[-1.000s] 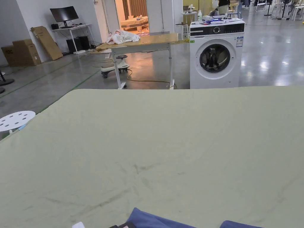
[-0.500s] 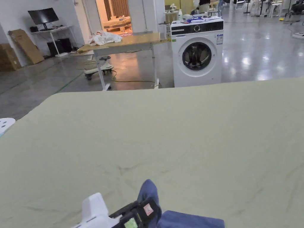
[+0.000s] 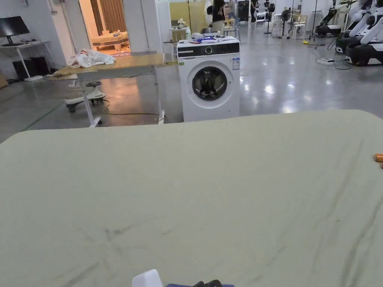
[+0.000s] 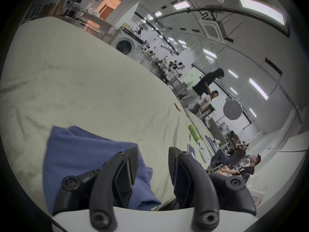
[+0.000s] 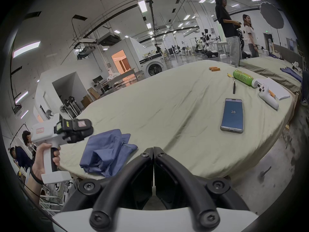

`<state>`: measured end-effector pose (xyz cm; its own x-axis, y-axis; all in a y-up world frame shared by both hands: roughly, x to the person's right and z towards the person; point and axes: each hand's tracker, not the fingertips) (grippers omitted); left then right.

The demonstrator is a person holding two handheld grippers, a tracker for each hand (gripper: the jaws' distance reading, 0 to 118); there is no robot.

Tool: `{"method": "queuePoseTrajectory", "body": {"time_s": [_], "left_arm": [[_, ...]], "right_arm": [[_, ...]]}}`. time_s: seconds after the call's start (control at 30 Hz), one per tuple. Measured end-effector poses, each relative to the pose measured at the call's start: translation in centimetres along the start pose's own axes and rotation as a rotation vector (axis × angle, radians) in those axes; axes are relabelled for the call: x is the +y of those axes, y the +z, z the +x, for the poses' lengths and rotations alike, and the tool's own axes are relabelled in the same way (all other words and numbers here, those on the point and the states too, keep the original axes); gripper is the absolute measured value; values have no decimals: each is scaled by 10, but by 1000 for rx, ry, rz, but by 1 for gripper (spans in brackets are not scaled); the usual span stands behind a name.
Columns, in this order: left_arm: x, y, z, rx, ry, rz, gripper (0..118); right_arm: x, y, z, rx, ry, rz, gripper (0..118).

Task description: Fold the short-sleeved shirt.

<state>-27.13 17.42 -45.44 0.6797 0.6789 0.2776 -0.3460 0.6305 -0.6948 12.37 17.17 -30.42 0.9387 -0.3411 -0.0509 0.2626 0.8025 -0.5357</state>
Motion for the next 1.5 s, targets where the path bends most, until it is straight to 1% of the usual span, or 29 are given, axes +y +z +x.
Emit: {"method": "queuePoseTrajectory", "body": {"time_s": [0.07,0.1,0.17,0.2,0.23,0.3,0.4,0.47,0.57,0.63,0.67,0.7,0.73,0.77,0.8,0.87,0.9,0.97,1.0,1.03,1.07,1.13,1.2,1.27,1.37,1.4,1.43,1.47,1.5], "left_arm": [[-1,5,-8,1,30,17,8],[-6,0,-12,-5,63,10,3],[-21,-17,-19,6,112,-50,3],[-28,-28,-20,0,108,-89,2],[-37,-41,-20,-9,92,-147,2],[-54,-72,-21,25,45,-280,2],[-79,-94,-14,75,-68,-435,2],[-83,-89,-5,32,-110,-449,2],[-74,-76,-1,52,-128,-388,2],[-63,-58,2,30,-134,-316,6],[-57,-45,2,30,-151,-275,14],[-53,-32,1,23,-162,-243,31],[-49,-18,-1,20,-160,-207,43],[-45,-3,-5,20,-142,-179,52],[-41,9,-10,19,-117,-168,60],[-34,31,-25,28,-38,-155,68],[-31,43,-33,35,-2,-150,75],[-28,68,-49,86,27,-95,84],[-27,76,-55,110,31,-74,86],[-25,85,-63,130,38,-59,86],[-24,93,-69,148,47,-51,86],[-20,102,-84,143,77,-28,86],[-15,105,-98,124,159,4,89],[-9,98,-114,102,229,20,89],[-8,70,-143,40,292,-21,89],[-9,58,-155,-2,346,-56,88],[-13,46,-166,-39,417,-101,86],[-19,34,-172,-46,444,-127,81],[-23,27,-173,-35,436,-135,61]], "right_arm": [[0,-2,0,-3,0,-9,0],[0,-3,0,-2,-4,-12,0],[-2,-4,-1,0,-20,-16,0],[-3,-4,-1,4,-24,-18,0],[-4,-3,-3,9,-24,-19,0],[-6,-2,-7,18,-14,-31,0],[-11,-3,-12,27,7,-61,0],[-16,-5,-18,25,39,-77,0],[-16,-20,-27,35,69,-106,0],[-13,-33,-35,94,82,-109,0],[-10,-42,-40,142,80,-112,0],[-7,-53,-45,194,73,-131,0],[-4,-67,-52,249,84,-165,0],[-4,-82,-59,277,111,-186,0],[-4,-95,-66,270,142,-203,0],[-6,-124,-81,239,227,-231,0],[-7,-139,-88,241,252,-263,0],[-12,-167,-96,215,245,-345,0],[-17,-179,-96,199,230,-404,0],[-24,-192,-97,171,209,-505,0],[-32,-201,-94,157,166,-557,0],[-32,-198,-87,180,106,-469,0],[-29,-197,-83,186,109,-487,0],[-29,-197,-80,191,85,-495,0],[-29,-197,-79,192,72,-496,0],[-30,-197,-81,192,73,-495,0],[-30,-197,-80,191,75,-496,0],[-29,-198,-79,192,70,-499,0],[-28,-198,-77,194,62,-502,0]]}}
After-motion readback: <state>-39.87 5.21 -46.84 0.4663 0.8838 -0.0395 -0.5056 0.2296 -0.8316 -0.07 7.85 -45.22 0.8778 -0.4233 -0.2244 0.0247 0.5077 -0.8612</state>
